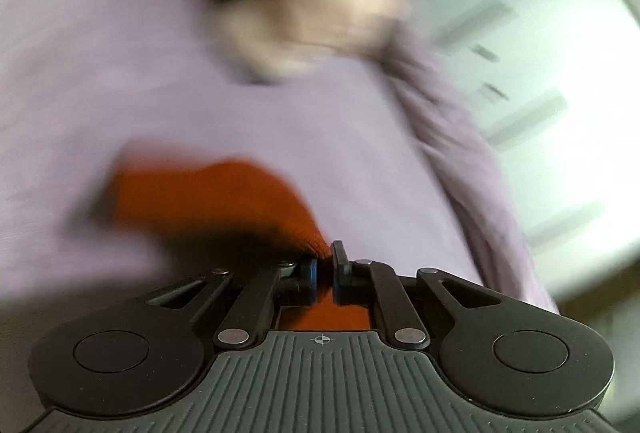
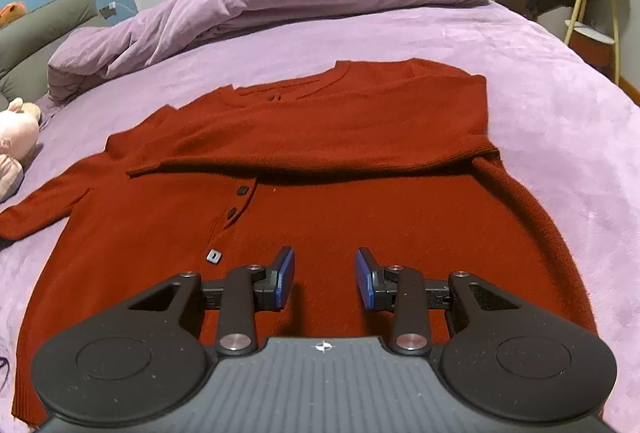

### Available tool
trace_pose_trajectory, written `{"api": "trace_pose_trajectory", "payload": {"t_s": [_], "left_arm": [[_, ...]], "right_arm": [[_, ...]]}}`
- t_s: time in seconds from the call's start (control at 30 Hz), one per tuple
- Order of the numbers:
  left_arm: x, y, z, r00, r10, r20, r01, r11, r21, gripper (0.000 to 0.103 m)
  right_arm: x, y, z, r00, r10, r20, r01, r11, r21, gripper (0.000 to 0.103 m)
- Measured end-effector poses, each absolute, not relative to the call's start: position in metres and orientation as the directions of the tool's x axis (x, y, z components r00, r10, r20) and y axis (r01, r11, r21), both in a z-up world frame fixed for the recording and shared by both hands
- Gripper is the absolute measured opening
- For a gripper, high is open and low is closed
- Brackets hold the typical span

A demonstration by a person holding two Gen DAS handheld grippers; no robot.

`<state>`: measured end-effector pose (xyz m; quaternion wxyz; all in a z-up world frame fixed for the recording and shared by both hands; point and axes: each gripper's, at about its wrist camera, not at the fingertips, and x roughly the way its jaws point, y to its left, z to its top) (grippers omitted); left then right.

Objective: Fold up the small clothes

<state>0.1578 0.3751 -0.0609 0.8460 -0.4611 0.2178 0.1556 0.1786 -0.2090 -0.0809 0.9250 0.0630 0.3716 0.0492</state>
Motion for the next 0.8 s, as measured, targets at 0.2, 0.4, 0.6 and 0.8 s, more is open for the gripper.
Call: {"api": "trace_pose_trajectory", "payload": {"t_s": [0.2, 0.4, 0.6, 0.8], "left_arm": [[0.217, 0.187, 0.015, 0.878, -0.313, -0.361, 0.059, 0.821, -0.568, 0.009], [0.245, 0.056, -0.024, 0.679, -0.461, -0.572, 0.202, 0.866, -0.458, 0.030], [0.233, 0.072, -0.050, 0.657, -0.312, -0.687, 0.081, 0.934, -0.347, 0.035], [0.223, 0.105, -0.056, 0.661, -0.180, -0.729, -0.001, 0.971, -0.240, 0.042]], "right_arm": [[0.176, -0.216, -0.073, 0.747, 0.151, -0.647, -0.028, 0.980, 0.197, 0.033], [0.173, -0.224, -0.068, 0.753, 0.187, -0.631, -0.037, 0.969, 0.243, 0.033], [0.190, -0.244, -0.071, 0.735, 0.287, -0.614, -0.050, 0.926, 0.374, 0.033], [0.247, -0.235, -0.081, 0.694, 0.423, -0.583, -0.048, 0.835, 0.548, 0.046]]}}
